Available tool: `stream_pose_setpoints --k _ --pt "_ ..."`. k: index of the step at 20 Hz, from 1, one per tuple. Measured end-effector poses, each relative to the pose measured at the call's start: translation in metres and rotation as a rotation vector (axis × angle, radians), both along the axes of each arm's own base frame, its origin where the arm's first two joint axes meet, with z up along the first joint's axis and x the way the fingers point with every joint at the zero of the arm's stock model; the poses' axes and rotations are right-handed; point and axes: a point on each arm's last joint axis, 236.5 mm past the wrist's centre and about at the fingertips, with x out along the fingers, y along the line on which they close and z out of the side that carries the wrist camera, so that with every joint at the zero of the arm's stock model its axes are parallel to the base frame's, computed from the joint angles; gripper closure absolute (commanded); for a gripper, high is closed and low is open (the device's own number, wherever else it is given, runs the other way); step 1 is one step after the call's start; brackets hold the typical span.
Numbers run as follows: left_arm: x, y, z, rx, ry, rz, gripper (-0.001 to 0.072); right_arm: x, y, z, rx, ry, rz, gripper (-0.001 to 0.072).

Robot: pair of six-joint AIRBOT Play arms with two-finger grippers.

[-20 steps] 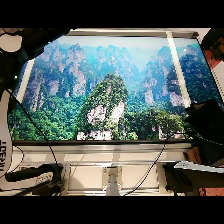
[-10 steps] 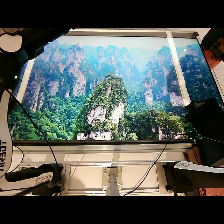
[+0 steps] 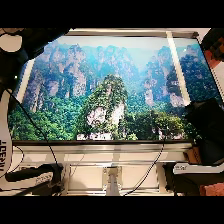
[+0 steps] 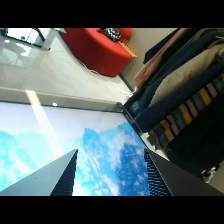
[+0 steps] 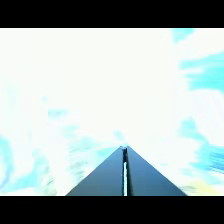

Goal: Fold the clothes and pants, and hang the long-sleeved shirts on hangers.

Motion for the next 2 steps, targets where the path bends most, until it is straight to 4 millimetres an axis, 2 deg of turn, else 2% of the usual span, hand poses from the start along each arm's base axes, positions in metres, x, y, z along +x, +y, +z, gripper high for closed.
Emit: stream_pose_setpoints --k 2 --pt "0.000 0.000 0.000 0.000 0.000 0.000 0.0225 0.016 0.049 0.000 0.050 -0.022 0.113 0.0681"
